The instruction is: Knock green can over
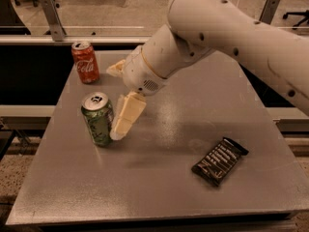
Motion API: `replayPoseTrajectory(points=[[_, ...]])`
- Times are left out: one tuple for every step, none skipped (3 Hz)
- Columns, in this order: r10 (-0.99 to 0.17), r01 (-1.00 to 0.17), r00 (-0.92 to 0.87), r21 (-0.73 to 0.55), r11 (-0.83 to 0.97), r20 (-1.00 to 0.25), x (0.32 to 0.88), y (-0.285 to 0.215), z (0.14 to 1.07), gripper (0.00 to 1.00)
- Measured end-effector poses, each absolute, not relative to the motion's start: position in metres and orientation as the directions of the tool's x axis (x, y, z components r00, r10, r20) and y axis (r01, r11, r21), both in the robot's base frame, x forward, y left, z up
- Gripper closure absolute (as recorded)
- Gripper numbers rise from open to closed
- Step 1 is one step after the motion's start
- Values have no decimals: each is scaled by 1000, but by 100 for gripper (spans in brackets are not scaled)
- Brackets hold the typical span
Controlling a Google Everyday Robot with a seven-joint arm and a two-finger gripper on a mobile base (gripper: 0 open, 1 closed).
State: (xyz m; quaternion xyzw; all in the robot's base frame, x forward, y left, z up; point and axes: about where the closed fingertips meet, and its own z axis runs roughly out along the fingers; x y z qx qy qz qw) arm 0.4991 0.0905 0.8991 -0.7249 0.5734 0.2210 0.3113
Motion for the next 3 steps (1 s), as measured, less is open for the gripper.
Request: replayPoseTrajectory(points=[[-666,-965,263,-192,-179,-698,488,106,895,0],[-642,-961,274,-183,-206,-716,479,116,894,0],[-623,-958,280,-166,-235,-730,474,124,892,17]])
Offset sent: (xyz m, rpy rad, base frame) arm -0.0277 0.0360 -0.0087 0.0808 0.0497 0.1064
